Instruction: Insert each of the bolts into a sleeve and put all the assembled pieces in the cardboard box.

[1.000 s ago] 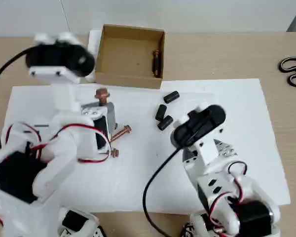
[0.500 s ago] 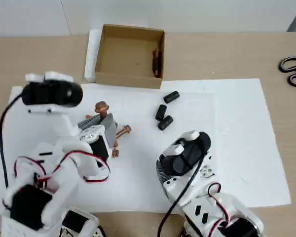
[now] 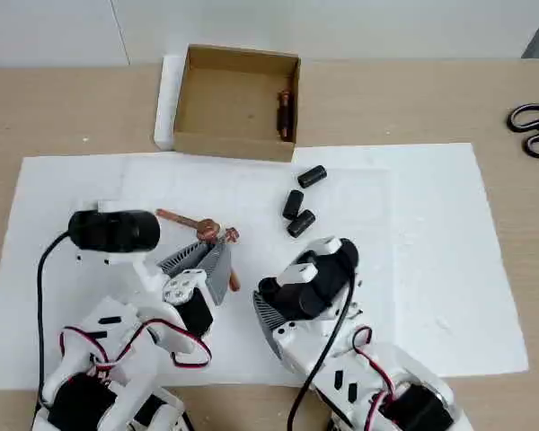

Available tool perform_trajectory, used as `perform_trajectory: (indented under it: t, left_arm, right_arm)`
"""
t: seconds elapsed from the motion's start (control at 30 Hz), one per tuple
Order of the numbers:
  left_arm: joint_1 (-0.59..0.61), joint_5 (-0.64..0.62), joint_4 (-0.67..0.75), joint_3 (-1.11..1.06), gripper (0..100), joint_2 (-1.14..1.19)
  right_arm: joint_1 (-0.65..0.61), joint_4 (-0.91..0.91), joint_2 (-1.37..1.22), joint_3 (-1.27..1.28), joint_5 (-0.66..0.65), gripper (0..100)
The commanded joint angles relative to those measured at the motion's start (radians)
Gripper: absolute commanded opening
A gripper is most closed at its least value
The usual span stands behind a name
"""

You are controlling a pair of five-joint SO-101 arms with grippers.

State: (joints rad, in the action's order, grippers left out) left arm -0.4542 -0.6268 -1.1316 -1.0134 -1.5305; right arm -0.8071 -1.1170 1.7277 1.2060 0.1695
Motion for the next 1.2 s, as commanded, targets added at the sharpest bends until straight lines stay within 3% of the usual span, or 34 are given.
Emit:
perform_trajectory:
  t: [0.0,0.33,1.17]
  left_arm:
    - [-0.025,-0.002,0.032,-0.004,0,-0.041]
    - [-0.066,-0.002,0.140,0.002,0,-0.041]
    - [-0.068,-0.032,0.106,-0.012,0,-0.040]
  right_arm:
    - [-0.027,0.071,0.002,0.009,0.005,0.4]
    - [-0.073,0.070,0.001,0.037,0.008,0.4]
    - [-0.076,0.073,0.001,0.029,0.008,0.4]
